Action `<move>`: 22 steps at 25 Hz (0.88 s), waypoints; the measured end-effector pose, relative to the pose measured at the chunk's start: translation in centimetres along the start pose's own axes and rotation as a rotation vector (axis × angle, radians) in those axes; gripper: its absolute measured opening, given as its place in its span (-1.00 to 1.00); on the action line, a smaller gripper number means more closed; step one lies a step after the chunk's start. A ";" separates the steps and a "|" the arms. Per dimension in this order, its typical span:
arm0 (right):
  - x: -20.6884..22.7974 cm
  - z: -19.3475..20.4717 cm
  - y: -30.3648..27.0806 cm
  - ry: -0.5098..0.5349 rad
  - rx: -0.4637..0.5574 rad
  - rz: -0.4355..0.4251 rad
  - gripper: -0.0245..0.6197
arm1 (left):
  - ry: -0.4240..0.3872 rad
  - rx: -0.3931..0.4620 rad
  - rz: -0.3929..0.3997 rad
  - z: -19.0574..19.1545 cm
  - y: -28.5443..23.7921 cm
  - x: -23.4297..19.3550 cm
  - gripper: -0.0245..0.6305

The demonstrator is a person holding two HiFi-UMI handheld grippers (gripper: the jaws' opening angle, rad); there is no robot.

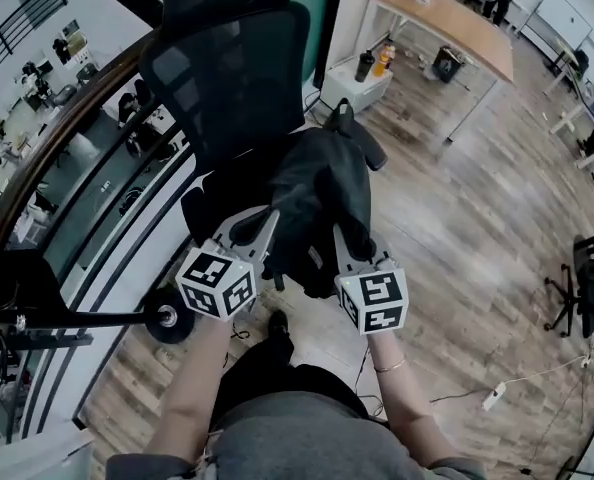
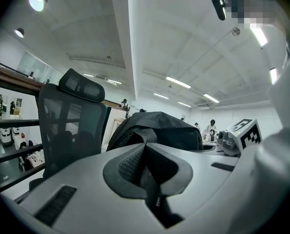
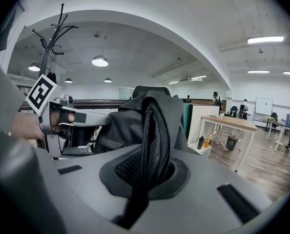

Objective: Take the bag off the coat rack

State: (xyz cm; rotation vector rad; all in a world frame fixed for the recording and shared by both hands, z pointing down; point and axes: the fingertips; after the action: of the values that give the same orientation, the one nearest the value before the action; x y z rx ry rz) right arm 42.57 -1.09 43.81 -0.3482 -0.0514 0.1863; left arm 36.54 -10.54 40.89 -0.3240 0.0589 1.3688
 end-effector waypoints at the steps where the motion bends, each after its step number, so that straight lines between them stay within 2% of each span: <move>1: 0.3 -0.2 -0.9 0.003 -0.002 -0.004 -0.89 | 0.008 0.001 -0.004 -0.1 -0.6 -0.8 -0.85; 5: 1.8 -1.4 -4.8 0.014 0.000 -0.019 -0.89 | 0.026 0.018 -0.027 -1.2 -3.0 -3.8 -0.85; 12: 4.0 -4.8 -11.7 0.010 -0.025 -0.088 -0.89 | 0.057 0.025 -0.119 -4.4 -6.6 -9.1 -0.85; 22: 5.9 -5.5 -21.2 0.037 -0.065 -0.301 -0.89 | 0.132 0.030 -0.334 -4.1 -10.0 -15.8 -0.85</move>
State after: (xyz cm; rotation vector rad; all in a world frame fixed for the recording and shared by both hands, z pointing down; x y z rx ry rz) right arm 52.51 -21.39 46.00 -0.4037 -0.0728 -0.1202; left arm 43.58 -28.31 42.54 -0.3803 0.1289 1.0142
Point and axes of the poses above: the fingertips, and each gripper's own axes: y backward along the fingers, x to its right, z out of its underside, and after that the axes turned 12 degrees about -z, right-handed
